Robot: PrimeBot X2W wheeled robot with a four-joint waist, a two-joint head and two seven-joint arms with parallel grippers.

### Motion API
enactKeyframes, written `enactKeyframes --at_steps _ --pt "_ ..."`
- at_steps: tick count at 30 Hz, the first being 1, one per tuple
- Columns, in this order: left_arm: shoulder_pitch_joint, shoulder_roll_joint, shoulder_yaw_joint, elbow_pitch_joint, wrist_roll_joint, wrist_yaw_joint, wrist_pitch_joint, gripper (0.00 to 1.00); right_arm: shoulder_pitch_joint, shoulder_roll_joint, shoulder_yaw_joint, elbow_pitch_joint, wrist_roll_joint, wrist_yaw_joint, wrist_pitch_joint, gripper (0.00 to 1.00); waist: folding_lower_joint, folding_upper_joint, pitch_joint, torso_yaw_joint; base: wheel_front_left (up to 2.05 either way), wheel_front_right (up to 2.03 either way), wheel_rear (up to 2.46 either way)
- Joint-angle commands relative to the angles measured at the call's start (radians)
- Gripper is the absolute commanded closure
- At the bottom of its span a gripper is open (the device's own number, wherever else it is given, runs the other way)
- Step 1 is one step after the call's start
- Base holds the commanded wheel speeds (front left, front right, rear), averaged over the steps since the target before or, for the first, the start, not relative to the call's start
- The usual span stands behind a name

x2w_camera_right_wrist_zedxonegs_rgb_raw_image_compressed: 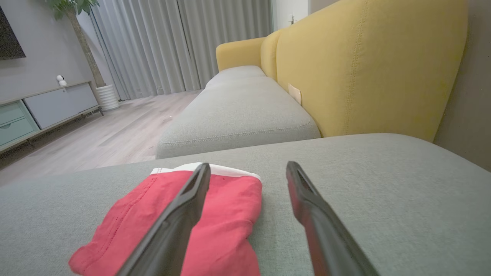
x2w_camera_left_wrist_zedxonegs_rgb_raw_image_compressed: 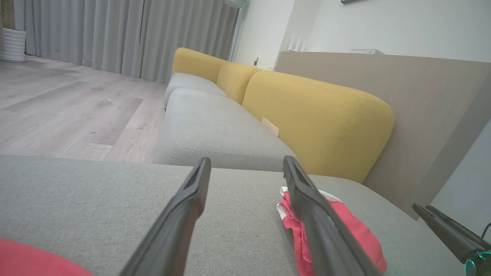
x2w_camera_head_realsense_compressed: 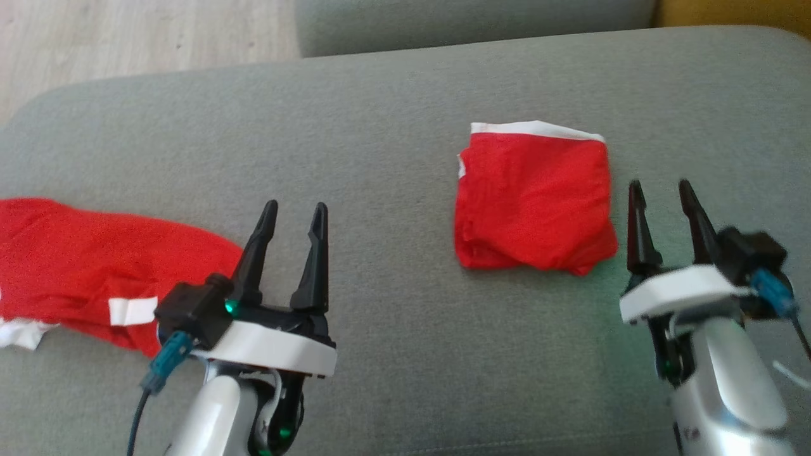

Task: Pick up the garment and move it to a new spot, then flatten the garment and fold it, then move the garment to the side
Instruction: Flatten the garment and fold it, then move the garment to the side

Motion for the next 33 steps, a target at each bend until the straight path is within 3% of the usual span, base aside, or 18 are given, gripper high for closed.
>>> enactKeyframes --at_steps 1,11,20,24,33 --pt "-0.019 0.005 0.046 -0.045 0.0 0.002 -0.006 0.0 0.02 0.002 0.014 -0.084 0.001 -0.001 -0.008 0.0 0.0 0.0 -0.015 -0.024 0.0 0.0 0.0" --pt "0.007 0.005 0.05 -0.041 0.008 -0.007 -0.006 0.0 0.16 0.002 0.004 -0.208 0.049 -0.001 0.022 0.0 0.0 0.0 -0.033 -0.063 0.0 0.0 0.0" --pt "0.005 0.005 0.043 -0.035 0.016 -0.015 -0.006 0.0 0.181 0.002 -0.012 -0.246 0.041 -0.001 0.056 0.0 0.0 0.0 -0.015 -0.061 0.0 0.0 0.0" --pt "-0.01 0.005 0.033 -0.032 0.015 -0.018 -0.006 0.0 0.155 0.002 -0.03 -0.238 0.014 -0.001 0.099 0.0 0.0 0.0 0.011 -0.036 0.0 0.0 0.0" --pt "-0.05 0.005 0.011 -0.028 0.012 -0.023 -0.006 0.0 0.041 0.002 -0.066 -0.095 0.029 -0.001 0.257 0.0 0.0 0.0 0.075 0.044 0.0 0.0 0.0"
